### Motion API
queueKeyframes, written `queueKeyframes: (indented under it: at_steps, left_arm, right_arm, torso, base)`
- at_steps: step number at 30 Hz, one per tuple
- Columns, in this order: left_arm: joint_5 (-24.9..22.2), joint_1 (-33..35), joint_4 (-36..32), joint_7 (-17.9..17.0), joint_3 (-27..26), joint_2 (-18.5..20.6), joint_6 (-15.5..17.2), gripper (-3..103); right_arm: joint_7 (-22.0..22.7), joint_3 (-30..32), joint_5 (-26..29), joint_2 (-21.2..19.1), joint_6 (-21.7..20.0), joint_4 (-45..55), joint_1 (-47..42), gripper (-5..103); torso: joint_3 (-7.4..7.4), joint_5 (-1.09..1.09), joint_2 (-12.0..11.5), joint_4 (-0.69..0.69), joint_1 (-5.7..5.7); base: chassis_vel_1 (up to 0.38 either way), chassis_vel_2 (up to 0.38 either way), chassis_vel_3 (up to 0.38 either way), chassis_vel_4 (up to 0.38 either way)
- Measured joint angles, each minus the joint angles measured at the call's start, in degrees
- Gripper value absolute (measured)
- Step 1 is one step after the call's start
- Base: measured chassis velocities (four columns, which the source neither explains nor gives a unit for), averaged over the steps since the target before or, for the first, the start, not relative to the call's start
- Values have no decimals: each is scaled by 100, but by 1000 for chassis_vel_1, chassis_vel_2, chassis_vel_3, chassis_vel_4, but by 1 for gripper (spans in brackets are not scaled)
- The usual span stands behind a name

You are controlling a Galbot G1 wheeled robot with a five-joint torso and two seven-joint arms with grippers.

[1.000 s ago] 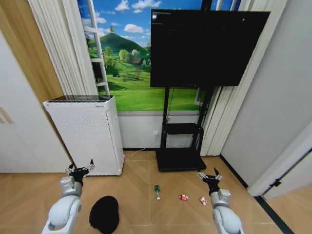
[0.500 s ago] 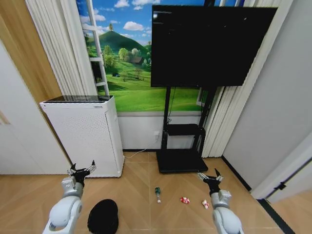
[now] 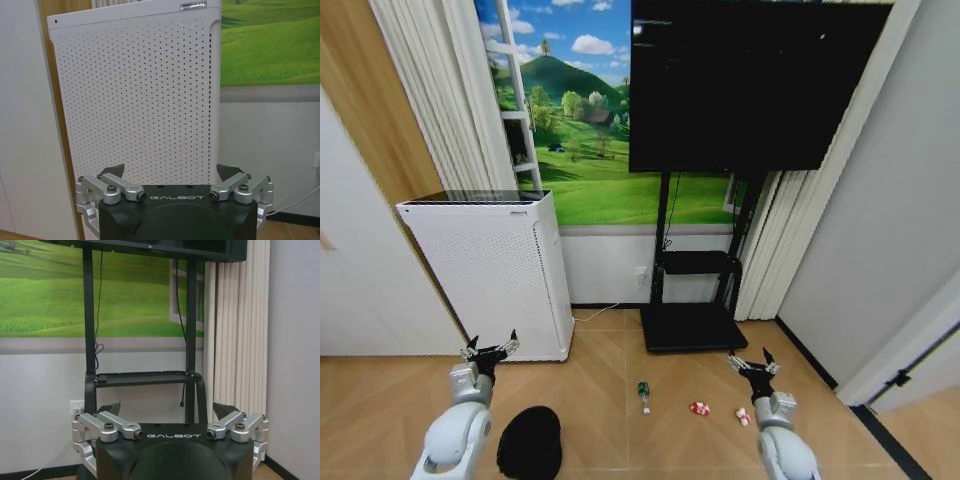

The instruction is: Pick up the trash bin and place the garbage on the floor into it.

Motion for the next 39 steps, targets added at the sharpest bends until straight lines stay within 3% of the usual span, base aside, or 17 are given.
queueKeyframes:
  at_steps: [25,29,32,35,36,38,39]
  left_arm:
    - [5,-83,138,41,37,-55,-34,100]
    - [-1,-93,156,213,27,-23,-41,100]
    - [-1,-89,181,494,9,19,-74,100]
    - [-20,-64,200,839,25,89,-122,100]
    - [-20,-64,200,839,25,89,-122,100]
    - [-32,-31,209,1024,55,134,-140,100]
    - [-32,-31,209,1024,55,134,-140,100]
  right_arm:
    - [48,55,51,29,87,-49,39,100]
    - [45,58,52,59,146,-55,38,100]
    - [-332,87,90,59,346,-107,18,100]
    - [-1244,129,321,-27,529,-114,-80,100]
    - [-1244,129,321,-27,529,-114,-80,100]
    - [-1791,155,392,-114,544,-113,-102,100]
    - [-1791,155,392,-114,544,-113,-102,100]
  torso:
    - [-365,0,-653,0,-287]
    - [-435,0,-770,0,-336]
    - [-468,0,-829,0,-361]
    - [-531,0,-937,0,-407]
    - [-531,0,-937,0,-407]
    - [-578,-1,-1017,-1,-440]
    - [-578,-1,-1017,-1,-440]
  base:
    - [0,0,0,0]
    - [0,0,0,0]
    - [0,0,0,0]
    - [0,0,0,0]
    - [0,0,0,0]
    - [0,0,0,0]
    - [0,0,0,0]
